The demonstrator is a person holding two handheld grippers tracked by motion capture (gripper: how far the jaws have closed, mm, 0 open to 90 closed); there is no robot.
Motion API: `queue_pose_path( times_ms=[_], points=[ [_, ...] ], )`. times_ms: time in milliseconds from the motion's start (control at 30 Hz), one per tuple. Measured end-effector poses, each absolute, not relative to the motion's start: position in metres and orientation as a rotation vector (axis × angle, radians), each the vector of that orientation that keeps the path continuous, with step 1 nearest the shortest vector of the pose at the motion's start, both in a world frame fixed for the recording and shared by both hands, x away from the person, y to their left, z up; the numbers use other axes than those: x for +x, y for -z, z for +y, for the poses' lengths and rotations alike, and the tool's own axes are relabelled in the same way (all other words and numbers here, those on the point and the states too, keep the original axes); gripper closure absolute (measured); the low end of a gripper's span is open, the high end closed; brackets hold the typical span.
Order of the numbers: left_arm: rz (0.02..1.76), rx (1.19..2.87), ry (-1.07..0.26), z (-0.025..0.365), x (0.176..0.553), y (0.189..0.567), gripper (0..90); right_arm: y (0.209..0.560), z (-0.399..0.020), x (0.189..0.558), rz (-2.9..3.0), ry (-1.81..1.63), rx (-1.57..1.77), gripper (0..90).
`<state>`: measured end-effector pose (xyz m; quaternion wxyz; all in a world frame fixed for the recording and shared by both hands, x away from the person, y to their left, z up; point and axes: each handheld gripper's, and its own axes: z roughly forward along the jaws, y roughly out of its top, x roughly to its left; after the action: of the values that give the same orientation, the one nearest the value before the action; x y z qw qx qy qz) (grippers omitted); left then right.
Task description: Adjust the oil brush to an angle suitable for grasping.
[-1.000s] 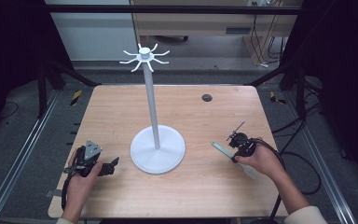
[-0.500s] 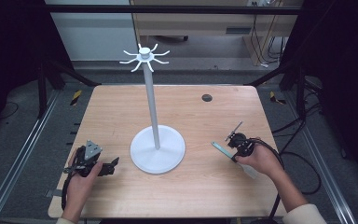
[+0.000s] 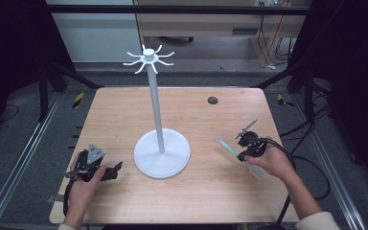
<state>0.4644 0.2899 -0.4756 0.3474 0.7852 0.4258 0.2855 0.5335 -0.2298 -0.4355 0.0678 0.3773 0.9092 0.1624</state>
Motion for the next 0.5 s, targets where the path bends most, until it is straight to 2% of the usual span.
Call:
queue_pose_path(
  times_ms=[500],
  points=[
    [1.105,2.038,-0.741,0.29,0.464,0.476,3.2,0.359,-0.221,0.54,2.539,-0.794,1.063,82.7]
  ],
)
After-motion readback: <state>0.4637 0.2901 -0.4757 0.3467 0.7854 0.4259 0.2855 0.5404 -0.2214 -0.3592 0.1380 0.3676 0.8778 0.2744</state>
